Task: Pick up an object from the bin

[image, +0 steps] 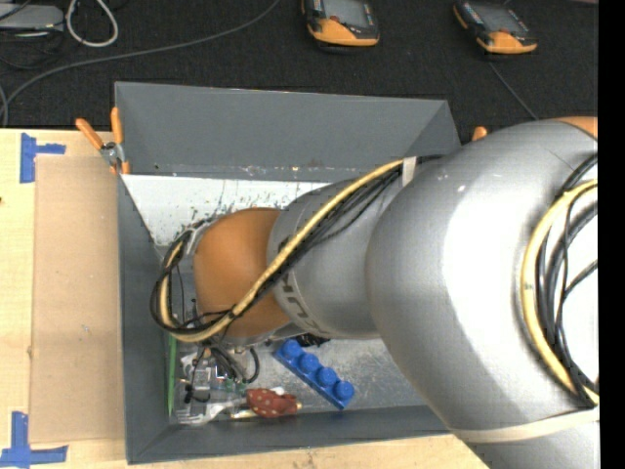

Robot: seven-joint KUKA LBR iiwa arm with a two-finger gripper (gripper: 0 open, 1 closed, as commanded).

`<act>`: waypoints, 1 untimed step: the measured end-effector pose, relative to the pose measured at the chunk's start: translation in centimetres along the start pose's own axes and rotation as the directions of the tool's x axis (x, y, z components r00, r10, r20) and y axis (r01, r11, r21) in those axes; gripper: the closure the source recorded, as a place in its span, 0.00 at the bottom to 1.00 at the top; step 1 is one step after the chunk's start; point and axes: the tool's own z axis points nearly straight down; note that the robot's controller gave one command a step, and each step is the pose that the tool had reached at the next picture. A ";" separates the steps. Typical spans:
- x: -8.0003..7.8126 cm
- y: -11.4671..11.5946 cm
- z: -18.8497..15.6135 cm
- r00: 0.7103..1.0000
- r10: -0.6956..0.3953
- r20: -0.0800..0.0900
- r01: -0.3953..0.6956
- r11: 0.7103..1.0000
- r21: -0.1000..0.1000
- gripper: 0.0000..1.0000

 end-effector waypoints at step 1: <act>1.0 -0.9 0.1 0.921 0.390 0.004 -0.390 0.921 -0.006 0.00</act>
Offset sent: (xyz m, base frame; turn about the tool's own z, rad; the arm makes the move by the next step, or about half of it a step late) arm -0.0013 -0.0027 -0.0015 0.0589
